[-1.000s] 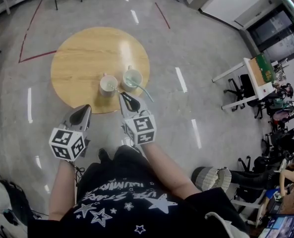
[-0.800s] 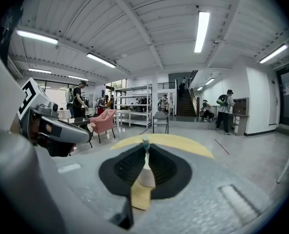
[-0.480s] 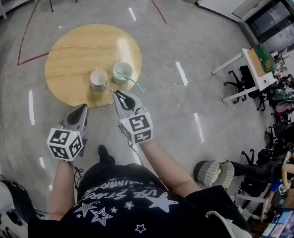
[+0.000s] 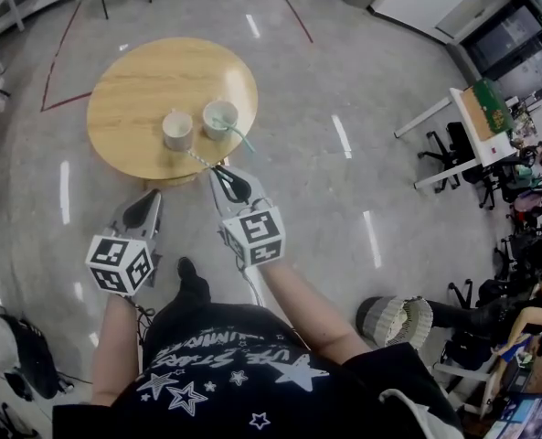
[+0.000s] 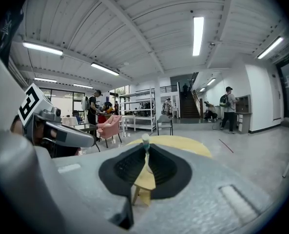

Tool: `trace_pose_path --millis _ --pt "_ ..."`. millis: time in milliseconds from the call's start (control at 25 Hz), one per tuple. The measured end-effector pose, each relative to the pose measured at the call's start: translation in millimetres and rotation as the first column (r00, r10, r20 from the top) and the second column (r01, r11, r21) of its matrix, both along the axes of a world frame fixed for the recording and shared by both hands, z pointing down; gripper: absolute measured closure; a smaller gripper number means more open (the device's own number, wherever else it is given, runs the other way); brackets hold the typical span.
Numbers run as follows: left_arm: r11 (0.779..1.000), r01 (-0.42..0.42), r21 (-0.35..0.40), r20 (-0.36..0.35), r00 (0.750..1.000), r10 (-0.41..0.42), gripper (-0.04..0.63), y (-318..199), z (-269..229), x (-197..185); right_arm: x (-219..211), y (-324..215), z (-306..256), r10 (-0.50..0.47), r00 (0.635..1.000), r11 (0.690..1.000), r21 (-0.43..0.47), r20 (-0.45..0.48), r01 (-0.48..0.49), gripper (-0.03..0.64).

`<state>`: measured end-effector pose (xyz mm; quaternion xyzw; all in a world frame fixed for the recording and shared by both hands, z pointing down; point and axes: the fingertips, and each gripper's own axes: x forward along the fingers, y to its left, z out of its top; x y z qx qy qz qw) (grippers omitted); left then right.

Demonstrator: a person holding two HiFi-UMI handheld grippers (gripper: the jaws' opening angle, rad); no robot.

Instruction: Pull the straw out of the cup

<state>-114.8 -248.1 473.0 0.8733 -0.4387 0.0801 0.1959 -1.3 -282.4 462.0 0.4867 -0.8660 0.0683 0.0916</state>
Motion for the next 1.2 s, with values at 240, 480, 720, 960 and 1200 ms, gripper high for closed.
trace_pose_path --millis 240,480,720,960,1200 --pt "1.0 0.017 0.014 0.011 1.0 -0.017 0.589 35.4 -6.0 7.8 7.1 32.6 -9.9 -0.022 1.0 1.0 0.018 0.001 0.022 0.595" --pt "0.999 0.026 0.035 0.006 1.0 -0.026 0.589 77.4 -14.0 16.9 13.1 76.8 -13.0 -0.038 0.999 0.999 0.021 0.002 0.037 0.595" --pt "0.999 0.032 0.034 -0.001 0.999 -0.032 0.589 116.1 -18.0 28.2 25.0 117.2 -18.3 -0.038 0.999 0.999 0.026 0.006 0.038 0.595" --pt "0.998 0.031 0.046 -0.003 1.0 -0.031 0.589 164.3 -20.0 41.1 39.9 167.0 -16.1 -0.033 0.999 0.999 0.027 0.002 0.033 0.595" --pt "0.997 0.038 0.071 -0.007 0.999 -0.038 0.589 198.6 -31.4 46.0 47.6 203.5 -22.9 -0.033 0.999 0.999 0.036 0.013 0.033 0.595"
